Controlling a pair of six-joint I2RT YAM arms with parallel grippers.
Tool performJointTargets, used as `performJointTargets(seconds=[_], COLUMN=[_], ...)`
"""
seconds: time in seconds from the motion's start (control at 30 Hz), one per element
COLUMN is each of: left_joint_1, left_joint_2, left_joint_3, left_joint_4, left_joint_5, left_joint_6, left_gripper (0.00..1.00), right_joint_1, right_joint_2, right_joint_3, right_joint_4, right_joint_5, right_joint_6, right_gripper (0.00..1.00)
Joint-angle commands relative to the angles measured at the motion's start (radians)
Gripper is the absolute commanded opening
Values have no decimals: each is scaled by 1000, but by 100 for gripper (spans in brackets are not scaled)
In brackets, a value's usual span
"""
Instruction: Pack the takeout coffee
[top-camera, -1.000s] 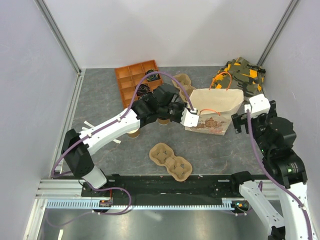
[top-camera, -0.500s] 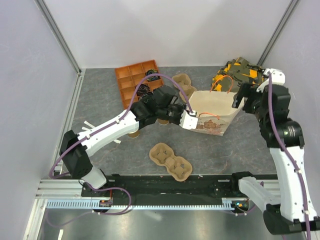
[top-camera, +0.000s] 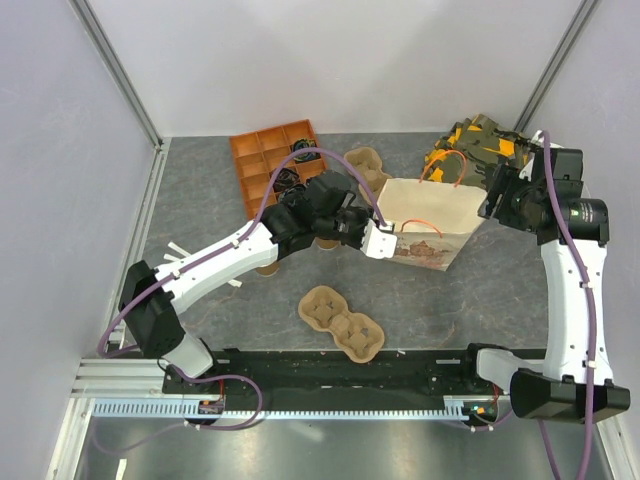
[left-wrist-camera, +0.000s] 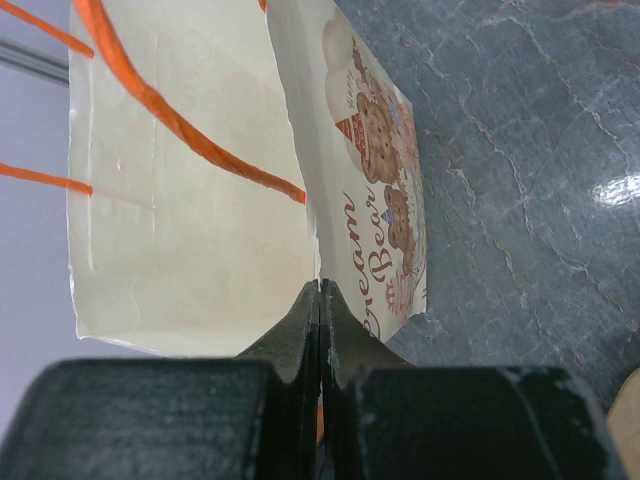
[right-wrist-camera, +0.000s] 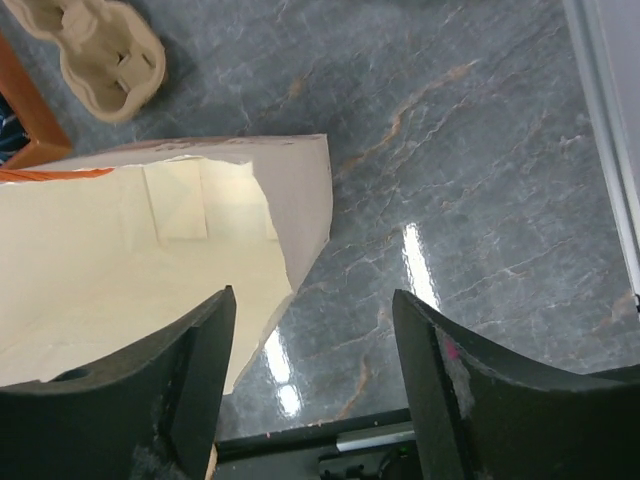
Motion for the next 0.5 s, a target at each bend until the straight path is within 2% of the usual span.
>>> performJointTargets(seconds=[0.0,0.17,0.23,0.37,0.47], left_joint_1=[-2,-2,-3,-2,-2], left_joint_2=[-4,-11,-14,-18,-29], left_joint_3=[-8,-14,-15,-20,-41], left_joint_4=[39,39,41,39,38], left_joint_5=[15,21,23,24,47], left_joint_6=[-10,-11,-13,-51,-70], left_gripper=[2,2,2,2,2], right_joint_1=[-24,-41,-46,-58,-71], right_joint_2=[2,16,19,16,5], right_joint_3=[-6,1,-3,-48,-92], right_joint_4=[-36,-16,-16,-25,-16], right_joint_5=[-87,-137,-151,-199,-199], right_joint_6=[-40,-23,-14,-11,-9], right_gripper=[67,58,49,43,34])
